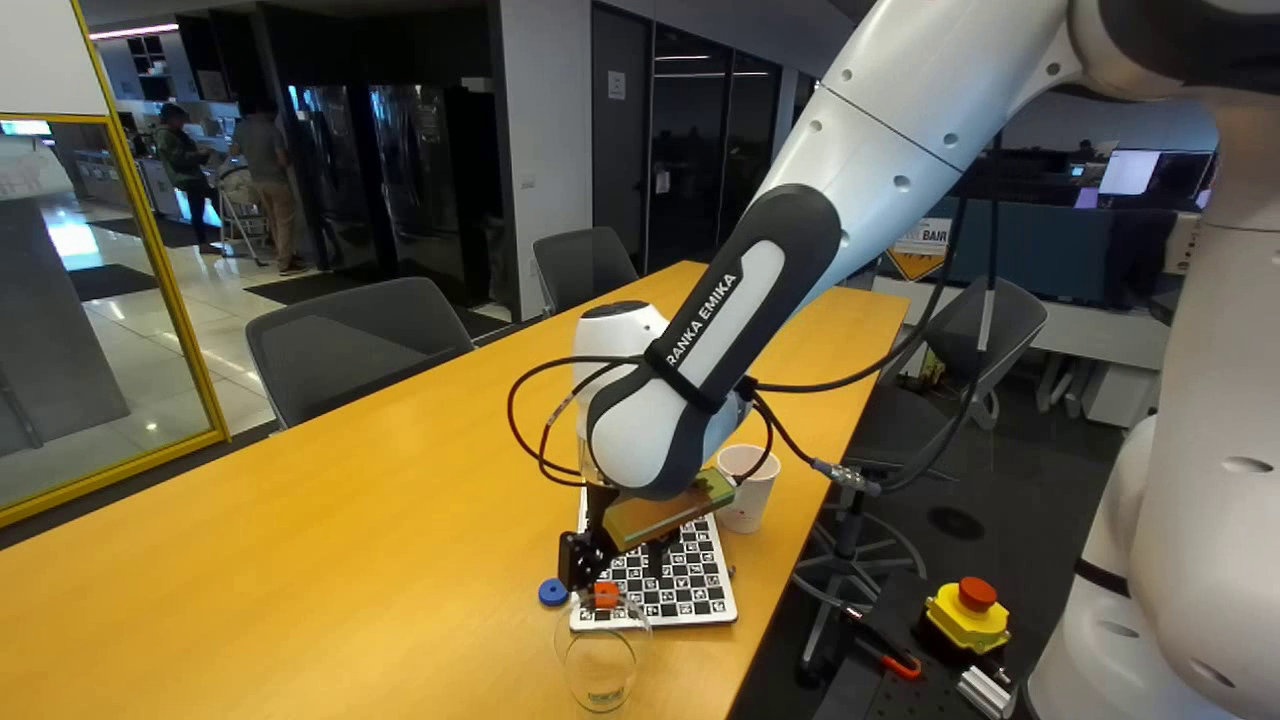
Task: Put the four orange rings inside the white cup, put the blue ring inside the clear cup
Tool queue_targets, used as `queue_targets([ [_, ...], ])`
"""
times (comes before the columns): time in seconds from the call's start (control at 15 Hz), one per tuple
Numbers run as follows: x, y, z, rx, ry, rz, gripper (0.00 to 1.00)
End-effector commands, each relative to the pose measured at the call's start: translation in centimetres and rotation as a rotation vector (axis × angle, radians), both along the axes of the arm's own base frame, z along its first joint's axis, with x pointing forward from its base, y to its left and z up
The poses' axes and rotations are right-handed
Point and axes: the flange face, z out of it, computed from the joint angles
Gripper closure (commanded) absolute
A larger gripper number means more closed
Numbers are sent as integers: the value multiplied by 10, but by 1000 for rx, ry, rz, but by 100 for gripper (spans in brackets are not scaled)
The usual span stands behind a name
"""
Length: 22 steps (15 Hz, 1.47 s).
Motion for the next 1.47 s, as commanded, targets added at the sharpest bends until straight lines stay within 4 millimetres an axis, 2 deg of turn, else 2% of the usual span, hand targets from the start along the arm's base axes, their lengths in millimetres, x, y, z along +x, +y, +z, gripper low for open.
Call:
queue_targets([
  [0.0, 16, 11, -9, -4, -28, -3, 0],
  [0.73, 19, 7, -19, -19, -51, -14, 0],
  [0.8, 19, 6, -19, -26, -58, -7, 25],
  [0.87, 19, 6, -19, -29, -61, -5, 27],
  [0.93, 19, 6, -19, -31, -63, -5, 34],
  [1.07, 20, 5, -19, -38, -64, -4, 51],
  [1.33, 22, 3, -18, -44, -69, -11, 79],
  [1.4, 23, 3, -16, -43, -72, -13, 81],
])
